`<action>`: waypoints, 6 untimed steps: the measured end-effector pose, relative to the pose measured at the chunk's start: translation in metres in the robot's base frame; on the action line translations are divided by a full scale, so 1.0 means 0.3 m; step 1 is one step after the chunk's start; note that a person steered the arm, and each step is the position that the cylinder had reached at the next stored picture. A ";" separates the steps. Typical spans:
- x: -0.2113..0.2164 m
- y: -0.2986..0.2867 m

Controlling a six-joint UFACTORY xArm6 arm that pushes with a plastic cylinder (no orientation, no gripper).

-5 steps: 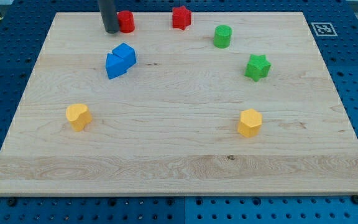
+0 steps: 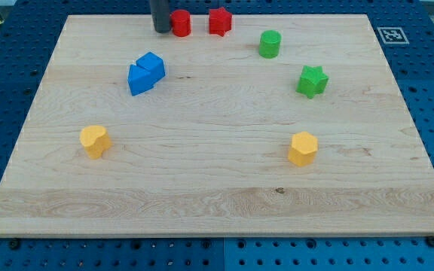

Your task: Push the red circle into the red star

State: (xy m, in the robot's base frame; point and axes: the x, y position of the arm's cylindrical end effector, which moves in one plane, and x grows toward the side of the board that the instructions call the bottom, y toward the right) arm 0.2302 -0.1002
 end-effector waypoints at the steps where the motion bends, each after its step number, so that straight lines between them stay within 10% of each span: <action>1: -0.004 0.041; 6: -0.012 0.129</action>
